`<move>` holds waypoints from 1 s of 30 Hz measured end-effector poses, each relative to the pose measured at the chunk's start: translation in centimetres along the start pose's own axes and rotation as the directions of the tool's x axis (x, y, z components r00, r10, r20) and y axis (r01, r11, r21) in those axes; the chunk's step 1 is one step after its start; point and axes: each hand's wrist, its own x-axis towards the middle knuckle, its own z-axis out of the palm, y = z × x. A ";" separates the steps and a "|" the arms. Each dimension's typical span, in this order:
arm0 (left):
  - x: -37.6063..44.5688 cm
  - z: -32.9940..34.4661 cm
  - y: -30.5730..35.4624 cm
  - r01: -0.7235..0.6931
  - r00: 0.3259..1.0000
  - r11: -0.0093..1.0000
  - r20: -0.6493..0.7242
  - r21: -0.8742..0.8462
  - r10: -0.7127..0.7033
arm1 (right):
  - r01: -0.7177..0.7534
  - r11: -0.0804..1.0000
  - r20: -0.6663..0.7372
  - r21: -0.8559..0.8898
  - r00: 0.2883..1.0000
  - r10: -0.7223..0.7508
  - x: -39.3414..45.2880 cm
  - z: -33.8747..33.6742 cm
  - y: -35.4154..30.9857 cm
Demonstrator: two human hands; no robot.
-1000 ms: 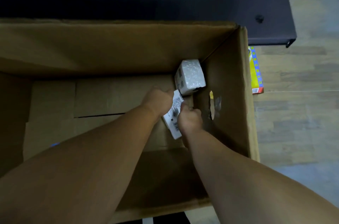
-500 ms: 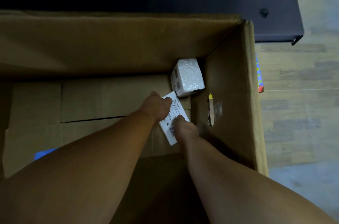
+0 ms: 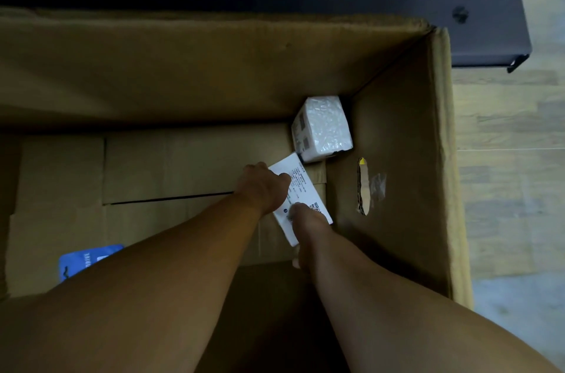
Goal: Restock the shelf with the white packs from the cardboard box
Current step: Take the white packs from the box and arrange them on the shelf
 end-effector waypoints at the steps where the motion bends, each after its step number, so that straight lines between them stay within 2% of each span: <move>1: 0.0 0.0 -0.3 0.010 1.000 1.000 0.003 0.001 -0.010 | -0.013 1.000 -0.007 -0.002 1.000 0.013 -0.1 0.0 0.2; 5: -0.1 0.0 -2.2 0.028 1.000 0.996 0.008 -0.079 -0.028 | -0.003 1.000 0.036 0.010 0.999 0.002 0.4 0.1 0.8; 8: -0.5 -0.5 -3.3 0.054 0.998 0.983 -0.007 -0.174 -0.056 | 0.001 0.998 -0.005 0.066 1.000 -0.001 0.3 0.4 0.9; 10: -0.7 -1.1 -3.8 0.053 0.997 0.983 -0.040 -0.174 -0.061 | 0.035 0.994 -0.031 0.107 0.999 -0.031 -0.2 0.3 0.8; 13: -1.5 -2.3 -4.0 0.044 0.995 0.981 -0.083 -0.191 -0.060 | 0.122 0.982 -0.090 0.147 0.990 -0.109 -1.1 0.2 0.5; 16: -2.8 -3.5 -4.4 0.054 0.987 0.957 -0.131 -0.285 -0.095 | 0.227 0.955 -0.161 0.193 0.967 -0.198 -2.6 -0.1 0.2; 20: -4.7 -5.1 -4.7 0.010 0.959 0.899 -0.250 -0.438 -0.132 | 0.346 0.904 -0.114 0.251 0.938 -0.328 -5.5 -1.2 -0.8; 30: -11.9 -11.0 -1.9 -0.155 0.902 0.722 -0.394 -0.674 -0.175 | 0.653 0.749 -0.043 0.108 0.756 -0.653 -13.9 -2.5 -2.9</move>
